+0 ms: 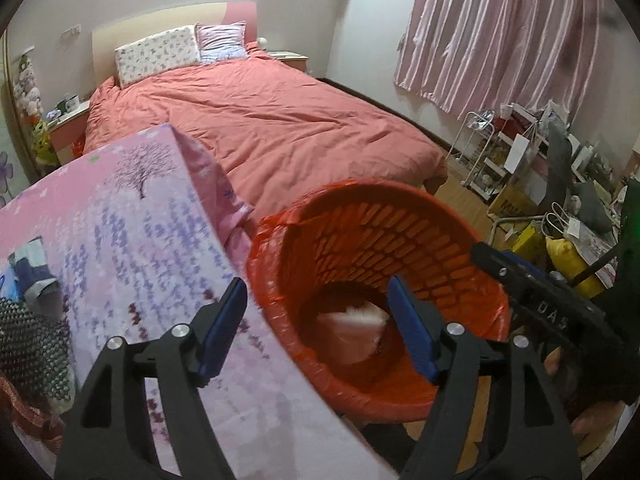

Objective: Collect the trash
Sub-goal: 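Open the right tool over the orange basket while the left tool releases the tissue into it, then grasp the red-and-white paper cup with the left tool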

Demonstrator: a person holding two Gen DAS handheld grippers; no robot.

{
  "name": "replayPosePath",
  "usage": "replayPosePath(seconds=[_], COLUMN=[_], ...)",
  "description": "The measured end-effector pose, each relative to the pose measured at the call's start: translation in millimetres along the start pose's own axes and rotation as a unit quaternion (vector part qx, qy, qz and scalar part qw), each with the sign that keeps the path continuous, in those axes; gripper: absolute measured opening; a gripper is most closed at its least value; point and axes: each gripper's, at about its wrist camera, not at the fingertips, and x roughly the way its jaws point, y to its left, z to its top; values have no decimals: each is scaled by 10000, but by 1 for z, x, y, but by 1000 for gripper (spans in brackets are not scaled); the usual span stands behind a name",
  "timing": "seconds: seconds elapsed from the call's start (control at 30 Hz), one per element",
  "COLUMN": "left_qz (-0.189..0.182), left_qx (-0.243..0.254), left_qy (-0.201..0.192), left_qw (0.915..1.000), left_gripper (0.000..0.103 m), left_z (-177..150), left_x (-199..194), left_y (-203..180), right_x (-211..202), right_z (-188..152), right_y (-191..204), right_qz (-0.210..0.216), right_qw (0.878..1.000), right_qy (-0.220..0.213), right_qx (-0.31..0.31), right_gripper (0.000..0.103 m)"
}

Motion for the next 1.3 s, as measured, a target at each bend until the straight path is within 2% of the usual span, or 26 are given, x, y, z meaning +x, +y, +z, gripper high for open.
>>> replayPosePath(seconds=[0.17, 0.4, 0.57, 0.67, 0.77, 0.9, 1.03, 1.13, 1.3], left_qz=[189, 614, 1024, 1399, 1839, 2488, 2780, 2722, 2635], left_qx=[-55, -312, -658, -881, -1231, -1864, -2305, -2510, -2593], left_qy=[-159, -464, -621, -735, -769, -699, -492, -287, -62], left_qw=[9997, 9965, 9906, 9835, 9722, 9479, 9312, 9285, 9291], left_gripper=[83, 86, 86, 88, 88, 89, 88, 88, 88], left_z=[-8, -13, -19, -29, -41, -60, -72, -74, -69], left_x=[-22, -74, -112, -136, -155, -173, -171, -156, -129], left_y=[18, 56, 97, 131, 177, 253, 310, 337, 356], right_x=[-2, -8, -16, -19, -17, -12, -6, 0, 7], right_z=[-3, -13, -27, -38, -46, -61, -75, -83, -87], right_y=[12, 47, 84, 111, 132, 165, 194, 209, 224], right_qz=[-18, 145, 332, 468, 559, 683, 763, 778, 769], right_qw=[9998, 9983, 9950, 9920, 9894, 9843, 9779, 9753, 9741], right_qy=[29, 114, 187, 259, 336, 456, 580, 644, 694], right_qx=[-177, -545, -922, -1144, -1295, -1561, -1859, -1965, -2012], right_gripper=[59, 60, 60, 60, 60, 60, 60, 60, 60])
